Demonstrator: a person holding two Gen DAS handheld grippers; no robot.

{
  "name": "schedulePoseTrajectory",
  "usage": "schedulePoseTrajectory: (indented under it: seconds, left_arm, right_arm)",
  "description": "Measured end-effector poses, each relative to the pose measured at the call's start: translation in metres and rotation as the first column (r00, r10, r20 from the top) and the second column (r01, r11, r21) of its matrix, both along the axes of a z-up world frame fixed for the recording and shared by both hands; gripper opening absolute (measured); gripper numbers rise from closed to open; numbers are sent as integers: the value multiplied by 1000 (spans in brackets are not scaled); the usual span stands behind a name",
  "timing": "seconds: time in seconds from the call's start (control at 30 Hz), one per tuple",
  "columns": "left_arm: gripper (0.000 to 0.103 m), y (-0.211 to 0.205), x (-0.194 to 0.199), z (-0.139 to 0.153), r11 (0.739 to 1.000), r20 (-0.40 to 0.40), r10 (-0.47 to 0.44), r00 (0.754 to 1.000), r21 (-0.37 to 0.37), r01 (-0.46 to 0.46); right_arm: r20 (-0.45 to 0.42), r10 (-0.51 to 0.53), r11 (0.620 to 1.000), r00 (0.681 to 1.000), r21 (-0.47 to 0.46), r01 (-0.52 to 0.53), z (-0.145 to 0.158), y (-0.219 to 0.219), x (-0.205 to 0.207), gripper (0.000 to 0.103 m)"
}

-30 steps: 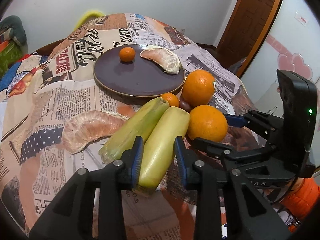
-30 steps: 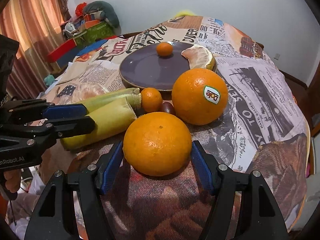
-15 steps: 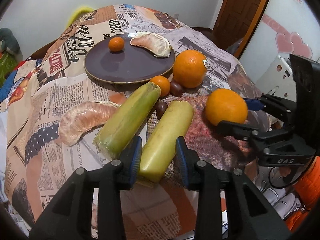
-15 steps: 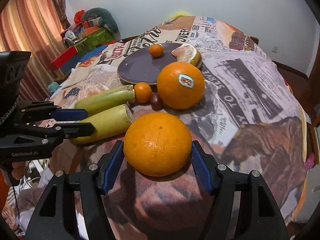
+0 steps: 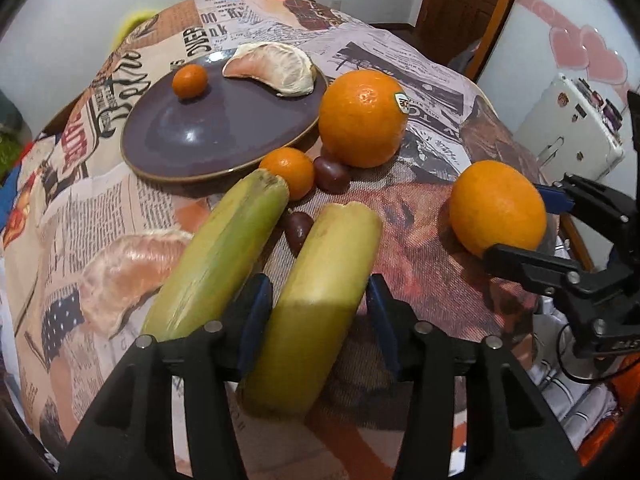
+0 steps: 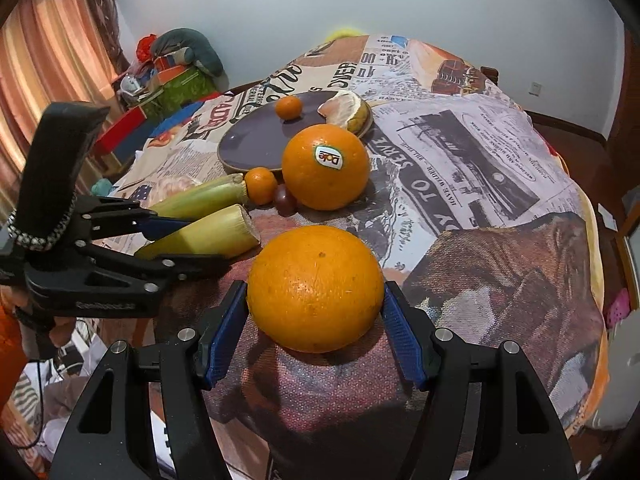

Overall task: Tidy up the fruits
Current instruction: 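Grasp the large orange with the right tool while the left tool grasps a yellow-green vegetable, then carry the orange over the plate with the right tool while the left tool lifts the vegetable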

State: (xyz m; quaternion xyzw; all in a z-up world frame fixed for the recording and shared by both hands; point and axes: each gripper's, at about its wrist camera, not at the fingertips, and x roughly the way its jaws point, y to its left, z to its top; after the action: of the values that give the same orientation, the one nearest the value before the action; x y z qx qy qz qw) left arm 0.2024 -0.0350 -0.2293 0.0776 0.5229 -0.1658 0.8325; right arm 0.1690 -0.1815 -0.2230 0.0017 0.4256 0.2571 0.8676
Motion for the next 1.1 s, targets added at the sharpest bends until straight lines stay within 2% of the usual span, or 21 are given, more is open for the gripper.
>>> schedulePoseTrajectory:
  seconds: [0.13, 0.23, 0.67, 1.1]
  left_arm:
    - [40, -2, -7, 5, 1000, 44, -1, 999, 16, 0]
    - [37, 5, -11, 12, 999, 43, 27, 999, -26, -26]
    - [34, 41, -23, 60, 983, 169, 149, 974, -127, -129]
    - [34, 69, -9, 94, 960, 248, 237, 939, -207, -188]
  right_arm:
    - [3, -3, 1000, 1000, 1, 3, 1, -2, 1, 63]
    - [9, -3, 1000, 1000, 0, 3, 4, -2, 2, 63]
    - [70, -1, 1000, 998, 7, 0, 26, 5, 13, 63]
    - [149, 10, 1000, 989, 11, -11, 54, 21, 38, 63]
